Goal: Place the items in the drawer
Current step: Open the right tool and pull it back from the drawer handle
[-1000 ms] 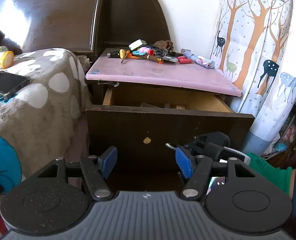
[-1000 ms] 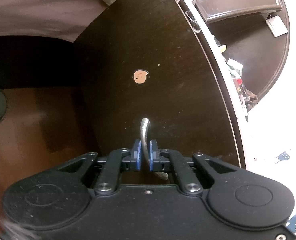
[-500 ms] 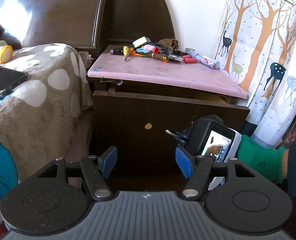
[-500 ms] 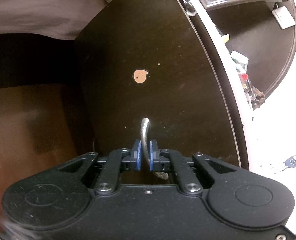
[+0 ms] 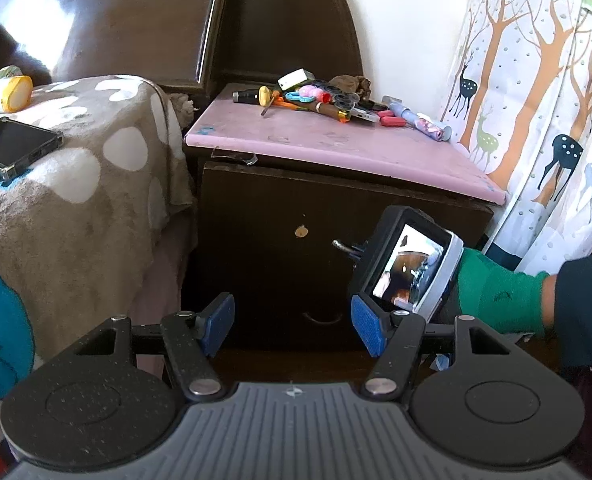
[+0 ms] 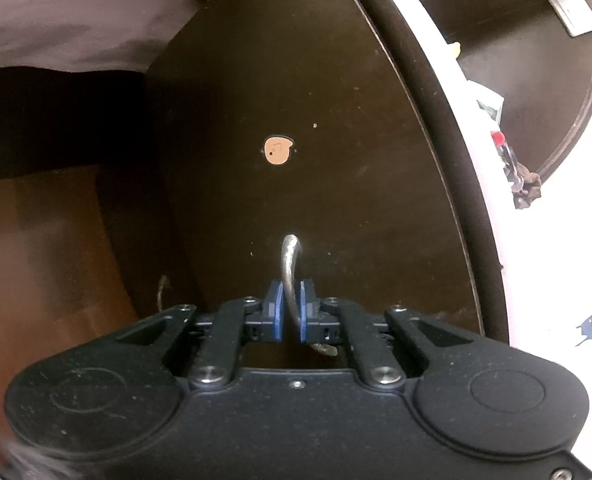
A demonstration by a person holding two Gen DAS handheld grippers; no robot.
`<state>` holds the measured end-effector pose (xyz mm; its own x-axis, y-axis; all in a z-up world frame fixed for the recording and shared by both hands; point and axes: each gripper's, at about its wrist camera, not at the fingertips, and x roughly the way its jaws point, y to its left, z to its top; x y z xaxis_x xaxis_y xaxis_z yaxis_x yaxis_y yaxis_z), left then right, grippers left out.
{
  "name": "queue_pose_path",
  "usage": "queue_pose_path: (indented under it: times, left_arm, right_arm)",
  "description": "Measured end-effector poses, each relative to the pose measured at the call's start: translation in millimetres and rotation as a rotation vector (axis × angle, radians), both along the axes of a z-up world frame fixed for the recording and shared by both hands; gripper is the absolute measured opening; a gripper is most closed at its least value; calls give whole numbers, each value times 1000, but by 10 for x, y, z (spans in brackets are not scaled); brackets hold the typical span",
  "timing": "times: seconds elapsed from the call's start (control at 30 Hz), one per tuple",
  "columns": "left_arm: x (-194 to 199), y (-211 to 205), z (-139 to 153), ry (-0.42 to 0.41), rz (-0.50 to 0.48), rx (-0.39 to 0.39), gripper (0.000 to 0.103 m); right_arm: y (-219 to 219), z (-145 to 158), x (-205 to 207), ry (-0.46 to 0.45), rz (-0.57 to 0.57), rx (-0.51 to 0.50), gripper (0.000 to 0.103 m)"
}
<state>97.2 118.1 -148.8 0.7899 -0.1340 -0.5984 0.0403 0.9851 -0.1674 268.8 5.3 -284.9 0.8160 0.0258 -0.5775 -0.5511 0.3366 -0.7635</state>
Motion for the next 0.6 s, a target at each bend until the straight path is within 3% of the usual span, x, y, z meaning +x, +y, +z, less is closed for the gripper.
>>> queue_pose_path:
  times: [0.13, 0.27, 0.33, 0.4, 0.43, 0.53, 0.6]
  left_arm:
    - [8, 1, -1, 2, 0, 0, 64]
    - [6, -7, 1, 2, 0, 4, 64]
    - [5, -13, 5, 1, 1, 6, 64]
    - [3, -20, 9, 0, 1, 8, 64]
    - [0, -26, 9, 0, 1, 11, 64]
    - [-16, -55, 12, -1, -5, 23, 64]
    - [-29, -90, 13, 2, -12, 37, 64]
  right_arm:
    - [-14, -20, 78, 12, 17, -18, 0]
    - [-3, 37, 173, 85, 14, -13, 1]
    - [-20, 82, 173, 131, 10, -8, 11]
    - [-94, 172, 159, 172, -6, 20, 46]
    - [-137, 221, 149, 184, -17, 38, 54]
    - [-305, 343, 72, 232, -90, 101, 57]
    - [-437, 409, -30, 273, -156, 154, 70]
